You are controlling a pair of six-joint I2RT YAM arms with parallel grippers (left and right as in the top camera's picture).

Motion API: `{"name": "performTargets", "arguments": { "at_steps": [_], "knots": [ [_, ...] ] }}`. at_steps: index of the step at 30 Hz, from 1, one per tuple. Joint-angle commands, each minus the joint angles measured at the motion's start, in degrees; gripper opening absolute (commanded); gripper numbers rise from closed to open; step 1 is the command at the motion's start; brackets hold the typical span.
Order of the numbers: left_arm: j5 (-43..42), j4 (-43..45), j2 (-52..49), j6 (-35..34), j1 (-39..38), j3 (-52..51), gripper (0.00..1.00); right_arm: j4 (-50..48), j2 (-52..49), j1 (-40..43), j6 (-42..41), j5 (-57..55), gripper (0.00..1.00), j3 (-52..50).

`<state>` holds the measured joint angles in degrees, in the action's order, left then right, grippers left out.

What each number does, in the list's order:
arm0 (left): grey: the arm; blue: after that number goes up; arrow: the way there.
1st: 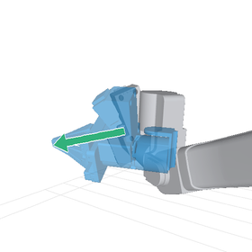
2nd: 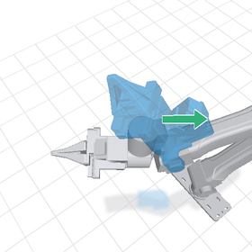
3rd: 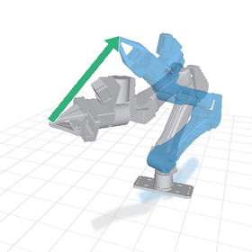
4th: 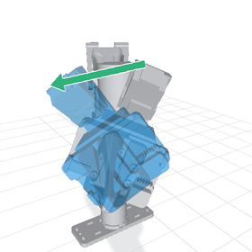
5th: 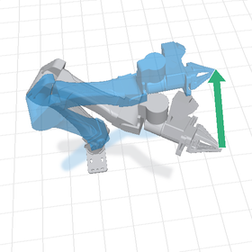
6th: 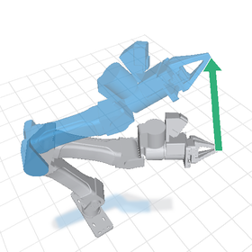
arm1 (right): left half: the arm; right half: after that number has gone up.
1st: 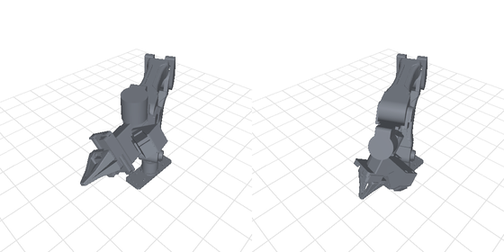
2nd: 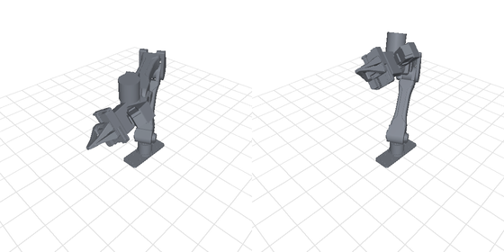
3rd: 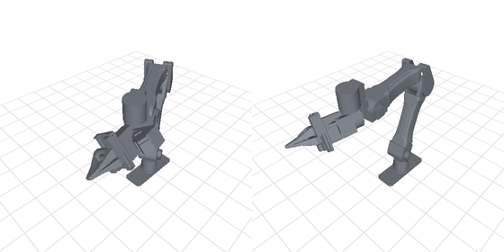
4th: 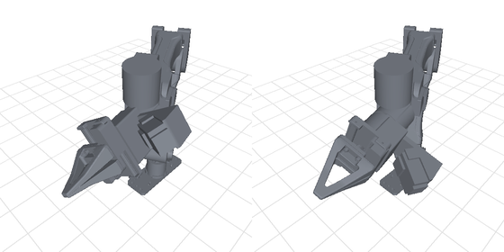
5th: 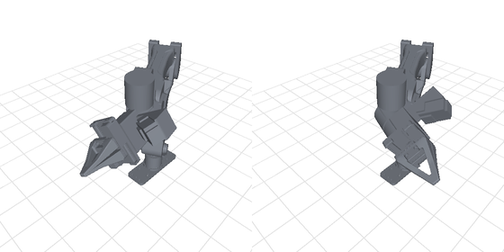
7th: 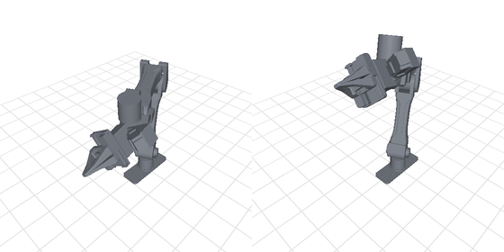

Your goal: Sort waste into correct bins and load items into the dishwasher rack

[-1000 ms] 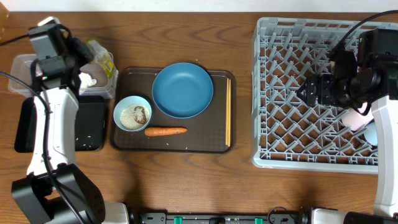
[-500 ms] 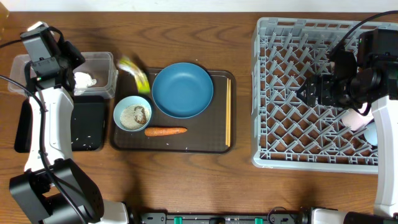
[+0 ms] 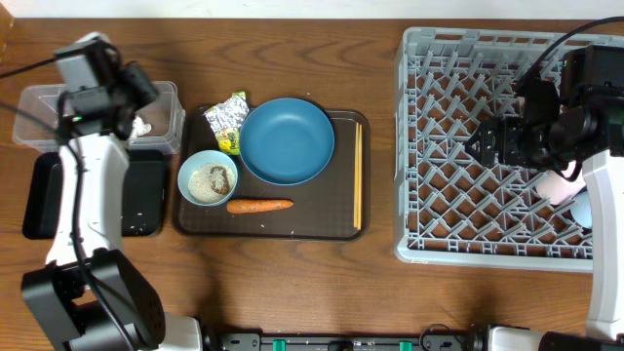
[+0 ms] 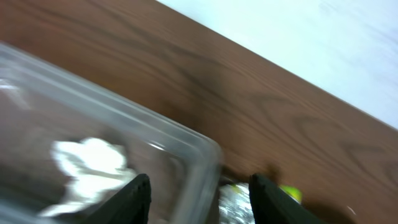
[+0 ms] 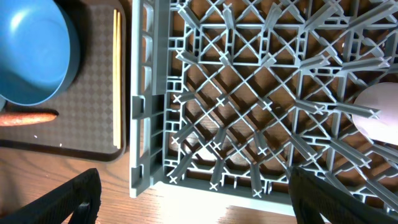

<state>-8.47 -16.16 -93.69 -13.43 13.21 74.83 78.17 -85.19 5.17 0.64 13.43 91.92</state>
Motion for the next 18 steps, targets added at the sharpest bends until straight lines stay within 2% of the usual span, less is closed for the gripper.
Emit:
{"name": "performTargets", "arguments": {
  "at_steps": [1, 11, 18],
  "knots": [
    [-2.47, -0.26, -2.51, 0.35, -3.21, 0.42, 0.54, 0.0, -0.22, -0.48, 0.72, -0.09, 0.89, 0.15],
    [-2.49, 3.26, -13.35, 0.33, -8.68, 0.42, 0.58, 0.09, -0.22, -0.48, 0.72, -0.09, 0.89, 0.15],
    [-2.93, 7.5, -14.67, 0.28, -10.84, 0.42, 0.58, 0.04, -0.22, -0.48, 0.72, -0.09, 0.89, 0.15]
  ]
}}
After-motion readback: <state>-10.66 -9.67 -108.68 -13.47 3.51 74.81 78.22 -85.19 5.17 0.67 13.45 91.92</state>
